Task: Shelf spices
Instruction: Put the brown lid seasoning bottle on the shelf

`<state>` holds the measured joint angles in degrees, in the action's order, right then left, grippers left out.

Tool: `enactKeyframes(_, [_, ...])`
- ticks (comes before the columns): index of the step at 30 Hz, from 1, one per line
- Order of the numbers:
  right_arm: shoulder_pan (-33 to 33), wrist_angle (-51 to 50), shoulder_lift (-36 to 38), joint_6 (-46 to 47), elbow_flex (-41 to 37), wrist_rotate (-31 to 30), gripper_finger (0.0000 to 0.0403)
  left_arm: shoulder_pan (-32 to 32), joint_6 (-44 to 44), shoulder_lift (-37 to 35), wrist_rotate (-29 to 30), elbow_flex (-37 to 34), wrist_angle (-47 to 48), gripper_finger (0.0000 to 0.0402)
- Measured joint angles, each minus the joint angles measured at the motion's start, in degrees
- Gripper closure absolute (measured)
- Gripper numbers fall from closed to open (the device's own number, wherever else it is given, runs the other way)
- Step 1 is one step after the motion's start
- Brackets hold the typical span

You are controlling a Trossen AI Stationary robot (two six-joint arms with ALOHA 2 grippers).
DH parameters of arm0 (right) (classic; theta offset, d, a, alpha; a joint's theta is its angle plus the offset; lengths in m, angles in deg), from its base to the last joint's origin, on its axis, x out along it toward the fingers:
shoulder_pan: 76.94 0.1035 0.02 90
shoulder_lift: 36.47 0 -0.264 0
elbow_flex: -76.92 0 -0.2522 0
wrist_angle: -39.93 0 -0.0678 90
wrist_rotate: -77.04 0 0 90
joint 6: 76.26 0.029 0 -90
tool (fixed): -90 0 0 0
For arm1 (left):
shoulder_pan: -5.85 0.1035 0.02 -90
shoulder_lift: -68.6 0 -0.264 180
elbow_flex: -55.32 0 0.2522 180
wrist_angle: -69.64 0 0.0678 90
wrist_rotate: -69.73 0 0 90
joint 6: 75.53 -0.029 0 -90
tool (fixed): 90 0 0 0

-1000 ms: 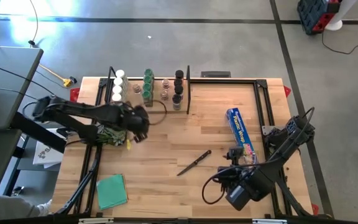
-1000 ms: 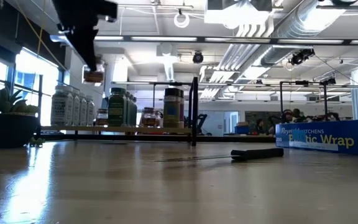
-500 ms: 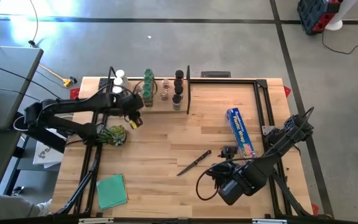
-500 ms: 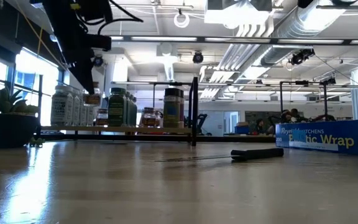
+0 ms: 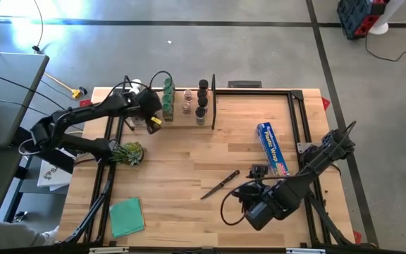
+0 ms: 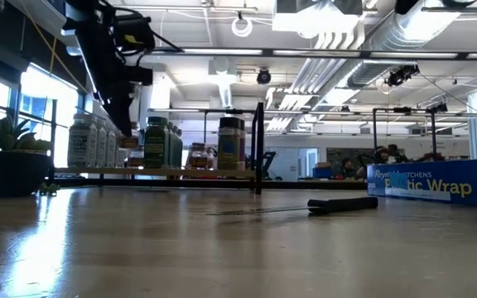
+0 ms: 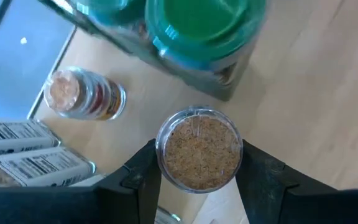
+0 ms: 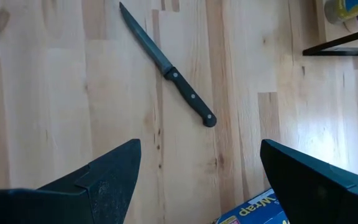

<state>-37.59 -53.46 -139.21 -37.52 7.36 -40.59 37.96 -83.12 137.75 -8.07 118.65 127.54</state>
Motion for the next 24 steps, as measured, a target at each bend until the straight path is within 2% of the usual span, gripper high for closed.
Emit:
enactKeyframes(6, [-0.35, -0.01, 0.0, -0.13, 0.0, 0.39, 0.0077, 2.95, -1.7, 4.34, -2.48, -0.04, -0.73, 0.0241])
enactKeyframes(17, [-0.36, -0.02, 0.0, -0.17, 0.0, 0.96, 0.0077, 3.95, -3.12, 7.85, -2.01, -0.04, -2.46, 0.024])
enactKeyframes(24, [-0.36, -0.01, 0.0, 0.07, 0.0, 0.96, 0.0077, 3.73, -2.1, 7.82, 0.36, -0.04, -2.38, 0.0176])
